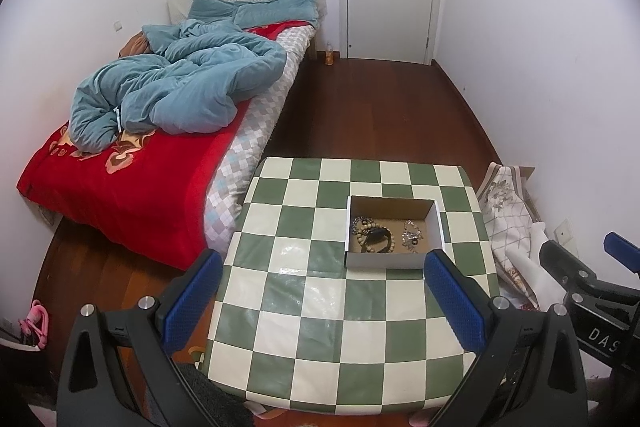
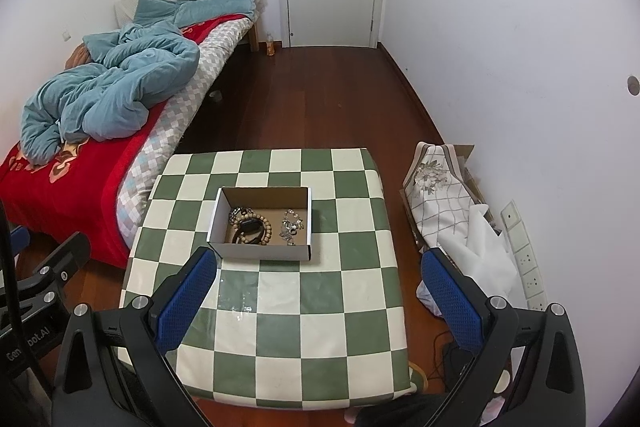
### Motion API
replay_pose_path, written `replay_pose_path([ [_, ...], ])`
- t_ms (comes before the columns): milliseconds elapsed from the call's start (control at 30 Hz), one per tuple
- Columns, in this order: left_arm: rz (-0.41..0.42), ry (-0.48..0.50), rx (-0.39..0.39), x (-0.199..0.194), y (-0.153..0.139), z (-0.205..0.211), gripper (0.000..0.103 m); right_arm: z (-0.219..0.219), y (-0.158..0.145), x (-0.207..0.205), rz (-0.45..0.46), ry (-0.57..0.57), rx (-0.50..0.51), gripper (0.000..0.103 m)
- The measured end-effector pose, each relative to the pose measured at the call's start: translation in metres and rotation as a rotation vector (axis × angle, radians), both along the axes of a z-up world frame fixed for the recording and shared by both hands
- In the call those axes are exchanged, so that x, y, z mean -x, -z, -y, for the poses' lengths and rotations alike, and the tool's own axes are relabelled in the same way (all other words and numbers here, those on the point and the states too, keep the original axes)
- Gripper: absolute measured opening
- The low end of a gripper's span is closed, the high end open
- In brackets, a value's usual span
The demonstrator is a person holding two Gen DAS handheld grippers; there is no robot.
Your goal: Organize jewelry
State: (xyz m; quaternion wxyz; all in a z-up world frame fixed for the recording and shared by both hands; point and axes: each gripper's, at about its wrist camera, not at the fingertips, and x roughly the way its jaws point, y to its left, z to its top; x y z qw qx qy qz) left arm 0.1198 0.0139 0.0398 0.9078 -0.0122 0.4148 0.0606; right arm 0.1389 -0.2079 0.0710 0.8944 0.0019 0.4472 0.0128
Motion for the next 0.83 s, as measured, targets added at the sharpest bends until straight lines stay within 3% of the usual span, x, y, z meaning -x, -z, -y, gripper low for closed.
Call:
replay_pose_path([
  [833,0.018,-0.008,0.022,0.0029,-0.0068,-0.0014,0.103,-0.0065,-0.0018,0.0045,0.003,-0.012,0.01,0.103],
])
